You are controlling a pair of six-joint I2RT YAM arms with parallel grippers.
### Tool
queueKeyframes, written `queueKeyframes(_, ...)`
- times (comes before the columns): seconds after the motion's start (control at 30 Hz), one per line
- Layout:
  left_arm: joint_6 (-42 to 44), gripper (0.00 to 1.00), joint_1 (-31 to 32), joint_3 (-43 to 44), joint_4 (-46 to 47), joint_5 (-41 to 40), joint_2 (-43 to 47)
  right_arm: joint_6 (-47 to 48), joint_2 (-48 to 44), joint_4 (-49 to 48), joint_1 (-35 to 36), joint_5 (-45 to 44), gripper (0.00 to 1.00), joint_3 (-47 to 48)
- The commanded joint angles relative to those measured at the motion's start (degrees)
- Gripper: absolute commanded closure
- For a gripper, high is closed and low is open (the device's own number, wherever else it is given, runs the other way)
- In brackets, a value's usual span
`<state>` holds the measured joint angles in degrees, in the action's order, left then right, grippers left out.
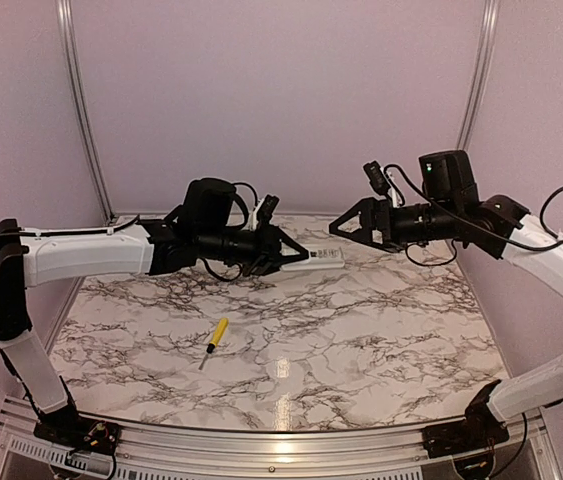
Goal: Unload the batteries from the remote control
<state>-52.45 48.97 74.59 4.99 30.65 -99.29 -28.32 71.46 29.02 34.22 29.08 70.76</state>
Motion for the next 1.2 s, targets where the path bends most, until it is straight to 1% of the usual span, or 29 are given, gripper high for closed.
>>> queueKeyframes(0.0,0.2,1.0,0.2,5.1,-4.9,-3.5,0.5,1.9,2.2,5.3,3.3,-13.1,0.09,5.4)
queueKeyframes(0.1,-0.9,1.0,0.2,6.5,-7.0,-4.1,0.2,1.6,3.5,6.6,4.1,-16.2,0.09,7.5)
queueKeyframes(0.2,-2.6,1.0,0.1,7.2,-7.1,-4.2,0.1,1.6,4.8,7.3,4.6,-16.7,0.09,9.2)
queueKeyframes(0.8,-6.1,1.0,0.0,8.7,-6.8,-3.7,-0.8,-0.5,6.9,5.4,5.9,-14.2,0.1,10.5)
queueKeyframes(1.17,-6.4,1.0,-0.1,9.5,-7.0,-3.2,-1.4,-0.8,8.4,4.5,5.9,-12.9,0.11,10.7)
